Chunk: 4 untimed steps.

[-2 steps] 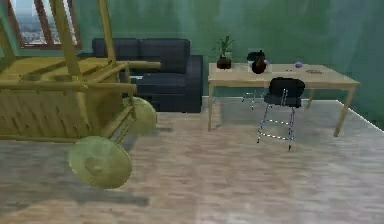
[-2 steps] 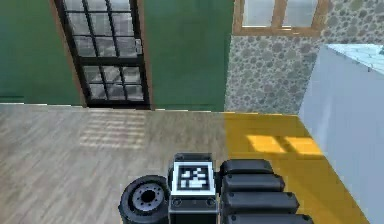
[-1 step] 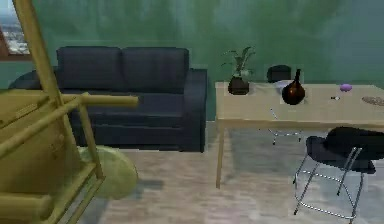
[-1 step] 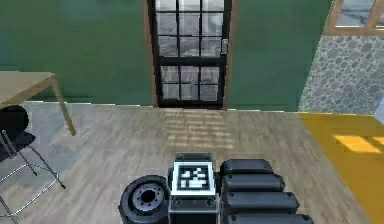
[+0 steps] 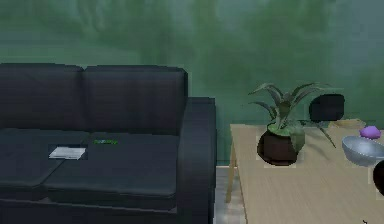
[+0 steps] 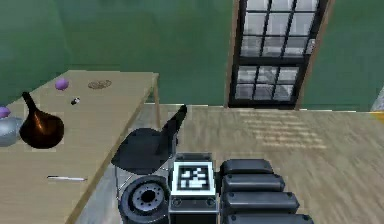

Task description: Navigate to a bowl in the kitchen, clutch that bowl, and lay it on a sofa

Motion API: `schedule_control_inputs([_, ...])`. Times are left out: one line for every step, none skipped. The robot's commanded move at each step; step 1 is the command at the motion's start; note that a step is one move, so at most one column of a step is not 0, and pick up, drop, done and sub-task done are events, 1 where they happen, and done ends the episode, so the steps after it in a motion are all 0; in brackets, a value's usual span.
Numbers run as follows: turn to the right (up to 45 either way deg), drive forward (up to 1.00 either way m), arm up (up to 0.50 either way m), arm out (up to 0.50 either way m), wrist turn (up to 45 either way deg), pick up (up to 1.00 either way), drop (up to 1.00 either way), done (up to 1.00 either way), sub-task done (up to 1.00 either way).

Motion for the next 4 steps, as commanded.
schedule_control_inputs([6.0, 0.0, 0.0, 0.0, 0.0, 0.0, 0.0, 0.0, 0.0])
schedule_control_inputs([0.0, 0.25, 0.0, 0.0, 0.0, 0.0, 0.0, 0.0, 0.0])
schedule_control_inputs([-42.0, 0.0, 0.0, 0.0, 0.0, 0.0, 0.0, 0.0, 0.0])
schedule_control_inputs([0.0, 0.6, 0.0, 0.0, 0.0, 0.0, 0.0, 0.0, 0.0])
